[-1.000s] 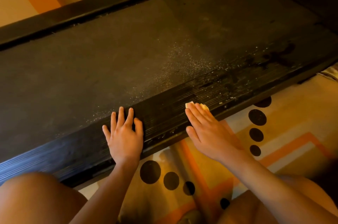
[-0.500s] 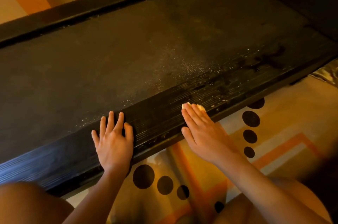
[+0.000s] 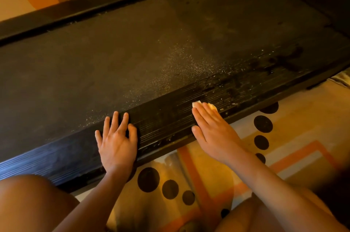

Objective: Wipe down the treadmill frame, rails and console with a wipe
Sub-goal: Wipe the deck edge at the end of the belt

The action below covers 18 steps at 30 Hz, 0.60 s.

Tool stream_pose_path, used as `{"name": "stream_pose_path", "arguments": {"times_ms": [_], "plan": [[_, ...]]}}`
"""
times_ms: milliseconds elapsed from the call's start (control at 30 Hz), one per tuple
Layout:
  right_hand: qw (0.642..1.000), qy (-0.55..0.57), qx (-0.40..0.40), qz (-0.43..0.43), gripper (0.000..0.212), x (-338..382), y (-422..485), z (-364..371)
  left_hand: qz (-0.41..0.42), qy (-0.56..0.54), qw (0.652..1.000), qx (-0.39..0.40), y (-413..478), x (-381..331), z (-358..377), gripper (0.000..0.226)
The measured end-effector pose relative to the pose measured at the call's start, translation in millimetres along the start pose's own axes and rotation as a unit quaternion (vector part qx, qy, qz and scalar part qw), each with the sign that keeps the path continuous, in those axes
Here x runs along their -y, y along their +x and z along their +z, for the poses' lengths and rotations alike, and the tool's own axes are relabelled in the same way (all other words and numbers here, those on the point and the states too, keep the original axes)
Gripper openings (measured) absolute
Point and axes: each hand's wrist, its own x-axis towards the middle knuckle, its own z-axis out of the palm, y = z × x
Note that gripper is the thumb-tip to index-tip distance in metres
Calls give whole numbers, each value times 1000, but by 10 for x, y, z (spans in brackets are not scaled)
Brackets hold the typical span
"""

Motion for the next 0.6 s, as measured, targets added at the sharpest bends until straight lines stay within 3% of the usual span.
{"name": "stream_pose_path", "arguments": {"times_ms": [133, 267, 367, 600], "plan": [[1000, 0, 10, 14, 80, -5, 139, -52, 2, 7, 1000, -1, 15, 20, 14, 49], [999, -9, -10, 39, 62, 19, 807, -162, 0, 5, 1000, 0, 21, 23, 23, 50], [1000, -7, 5, 26, 62, -23, 818, -203, -1, 7, 1000, 0, 24, 28, 28, 50], [1000, -4, 13, -3, 89, -139, -17, -52, 4, 4, 1000, -3, 27, 25, 45, 49]]}}
